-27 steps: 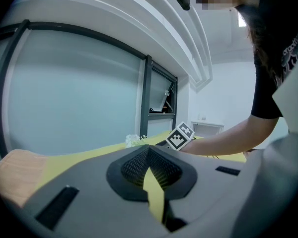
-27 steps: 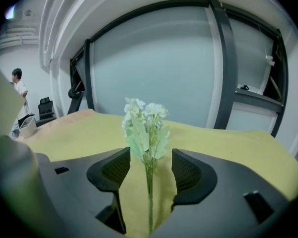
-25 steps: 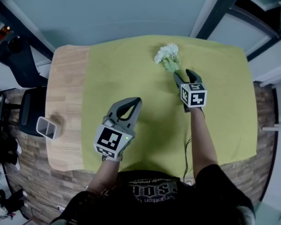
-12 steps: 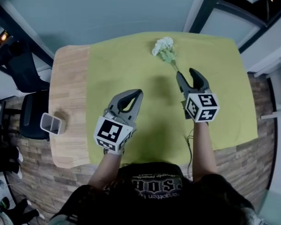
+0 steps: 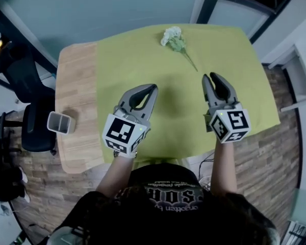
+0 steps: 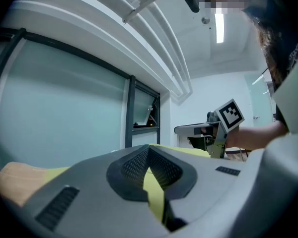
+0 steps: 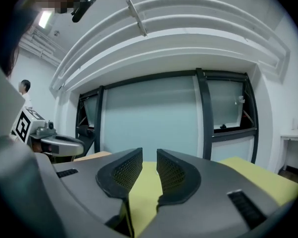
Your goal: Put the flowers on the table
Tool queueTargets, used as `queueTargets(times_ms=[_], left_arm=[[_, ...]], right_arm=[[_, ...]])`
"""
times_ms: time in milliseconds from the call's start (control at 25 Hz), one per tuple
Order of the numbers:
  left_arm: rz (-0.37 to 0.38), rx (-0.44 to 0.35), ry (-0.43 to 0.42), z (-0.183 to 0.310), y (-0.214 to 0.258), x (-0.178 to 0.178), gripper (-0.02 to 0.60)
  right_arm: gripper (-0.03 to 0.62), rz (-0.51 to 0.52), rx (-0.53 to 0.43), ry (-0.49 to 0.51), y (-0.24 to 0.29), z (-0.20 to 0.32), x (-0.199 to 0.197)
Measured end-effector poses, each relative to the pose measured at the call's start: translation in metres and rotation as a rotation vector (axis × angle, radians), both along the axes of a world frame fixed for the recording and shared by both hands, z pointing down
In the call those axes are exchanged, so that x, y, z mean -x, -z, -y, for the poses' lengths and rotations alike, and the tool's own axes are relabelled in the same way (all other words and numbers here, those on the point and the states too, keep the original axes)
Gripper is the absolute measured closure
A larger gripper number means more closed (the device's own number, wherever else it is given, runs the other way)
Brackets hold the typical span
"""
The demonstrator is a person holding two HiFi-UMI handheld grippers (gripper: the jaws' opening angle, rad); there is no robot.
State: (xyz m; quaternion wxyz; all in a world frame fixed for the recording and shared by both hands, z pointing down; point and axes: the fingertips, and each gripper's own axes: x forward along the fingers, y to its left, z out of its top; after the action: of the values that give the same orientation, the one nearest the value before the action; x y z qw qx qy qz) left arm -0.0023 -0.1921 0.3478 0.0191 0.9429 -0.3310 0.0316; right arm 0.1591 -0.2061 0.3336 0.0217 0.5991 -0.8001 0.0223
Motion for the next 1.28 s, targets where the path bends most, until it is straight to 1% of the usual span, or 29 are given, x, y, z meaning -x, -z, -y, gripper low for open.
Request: queueTargets(times_ms=[120,280,520,720,880,960,1080,1280], left_arm=[[-0.008,-0.021,-0.033,-0.020,0.007,0.001,0.584],[-0.010,-0.032,-0.069,-0.044,0.014,0.003,0.584],[-0.017,-0.029,-0.105,-0.068,0.019,-0.003,0.584],[-0.025,-0.040,-0.104,-0.085,0.025,-0.009,0.584],[-0.035,-0.035,-0.104,-0.108,0.023,-0.020,0.584],[-0.027,-0.025,-0.115,-0.124,0.018,-0.027,0.584],[-0.013,-0.011,-0.113,-0.146,0.011,-0.030,0.584],[0.002,-0.025,-0.097,-0.177,0.014,-0.028,0.584]], right_arm=[[0.507,0.045,-0.022,-0.031,0.006,-0.033,0.002],[0.523,0.023,-0.033,-0.076,0.009,-0.070,0.008],[0.542,0.001,-0.041,-0.082,0.015,-0.107,0.020],[0.551,-0.031,-0.048,-0.064,0.016,-0.128,0.026],[0.553,-0.052,-0.048,-0.040,0.014,-0.148,0.033],[0.553,-0.043,-0.051,-0.037,0.011,-0.159,0.036],[0.554,-0.029,-0.025,-0.055,0.002,-0.179,0.035],[0.557,-0.048,-0.030,-0.055,0.002,-0.209,0.036]])
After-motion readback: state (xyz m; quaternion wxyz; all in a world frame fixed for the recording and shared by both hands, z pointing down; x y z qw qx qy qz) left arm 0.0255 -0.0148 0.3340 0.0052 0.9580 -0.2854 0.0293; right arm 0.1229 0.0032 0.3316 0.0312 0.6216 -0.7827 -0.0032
